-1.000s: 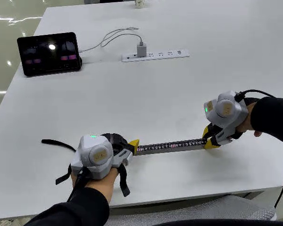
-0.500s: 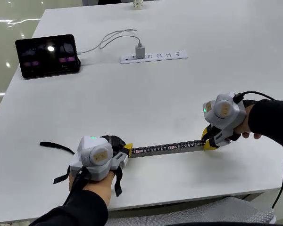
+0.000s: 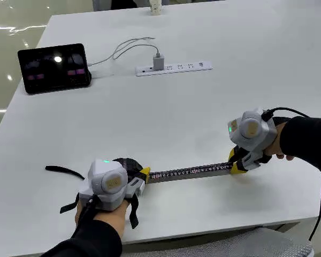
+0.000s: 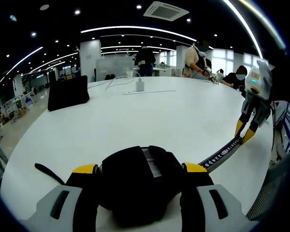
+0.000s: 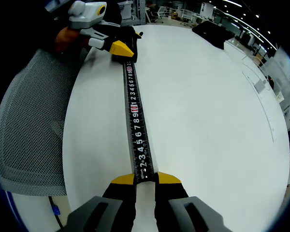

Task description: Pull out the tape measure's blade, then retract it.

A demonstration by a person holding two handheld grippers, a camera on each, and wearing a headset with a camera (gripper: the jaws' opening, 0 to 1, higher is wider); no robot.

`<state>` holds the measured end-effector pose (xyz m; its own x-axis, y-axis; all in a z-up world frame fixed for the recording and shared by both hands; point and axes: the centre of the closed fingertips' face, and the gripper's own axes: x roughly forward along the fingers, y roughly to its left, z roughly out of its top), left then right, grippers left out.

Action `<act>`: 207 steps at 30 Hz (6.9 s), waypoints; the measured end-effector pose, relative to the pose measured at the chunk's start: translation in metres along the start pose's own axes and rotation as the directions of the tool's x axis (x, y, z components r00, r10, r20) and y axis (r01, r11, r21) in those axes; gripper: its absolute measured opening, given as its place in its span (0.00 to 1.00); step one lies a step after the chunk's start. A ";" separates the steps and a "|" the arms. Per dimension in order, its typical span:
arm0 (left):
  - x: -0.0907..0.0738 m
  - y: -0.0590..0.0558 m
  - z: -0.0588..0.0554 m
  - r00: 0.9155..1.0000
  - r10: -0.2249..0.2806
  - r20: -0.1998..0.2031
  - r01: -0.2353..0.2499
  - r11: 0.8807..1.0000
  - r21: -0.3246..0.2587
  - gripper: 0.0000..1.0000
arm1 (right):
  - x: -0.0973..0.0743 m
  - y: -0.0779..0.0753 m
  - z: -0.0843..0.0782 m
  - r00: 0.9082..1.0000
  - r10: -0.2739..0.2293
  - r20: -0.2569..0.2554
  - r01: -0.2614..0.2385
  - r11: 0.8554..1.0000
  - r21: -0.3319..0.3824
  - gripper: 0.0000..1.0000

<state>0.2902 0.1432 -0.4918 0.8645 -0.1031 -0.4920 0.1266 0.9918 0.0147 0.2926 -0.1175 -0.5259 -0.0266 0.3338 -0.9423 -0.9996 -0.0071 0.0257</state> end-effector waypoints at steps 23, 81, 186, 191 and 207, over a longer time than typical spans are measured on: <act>0.001 0.002 -0.001 1.000 -0.004 -0.006 0.004 1.000 0.000 0.65 | 0.001 -0.001 0.004 1.000 -0.014 -0.012 0.014 0.998 0.062 0.11; 0.000 0.002 0.002 1.000 -0.011 -0.003 0.011 1.000 0.011 0.64 | 0.006 0.002 0.018 1.000 -0.022 -0.007 0.022 0.999 0.026 0.11; -0.001 -0.001 -0.001 1.000 -0.014 -0.006 0.014 1.000 0.017 0.64 | 0.018 0.005 0.048 0.999 -0.032 0.023 0.030 0.996 0.083 0.11; -0.001 -0.001 -0.001 1.000 -0.015 -0.006 0.015 1.000 0.017 0.64 | 0.019 0.005 0.050 0.999 -0.032 0.025 0.030 0.996 0.085 0.11; -0.001 -0.002 0.000 1.000 -0.016 -0.008 0.016 1.000 0.016 0.64 | 0.020 0.005 0.057 0.999 -0.030 0.030 0.027 0.995 0.093 0.11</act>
<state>0.2892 0.1418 -0.4914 0.8583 -0.1182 -0.4993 0.1483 0.9887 0.0208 0.2871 -0.0575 -0.5258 0.0033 0.3621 -0.9321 -0.9954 0.0901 0.0315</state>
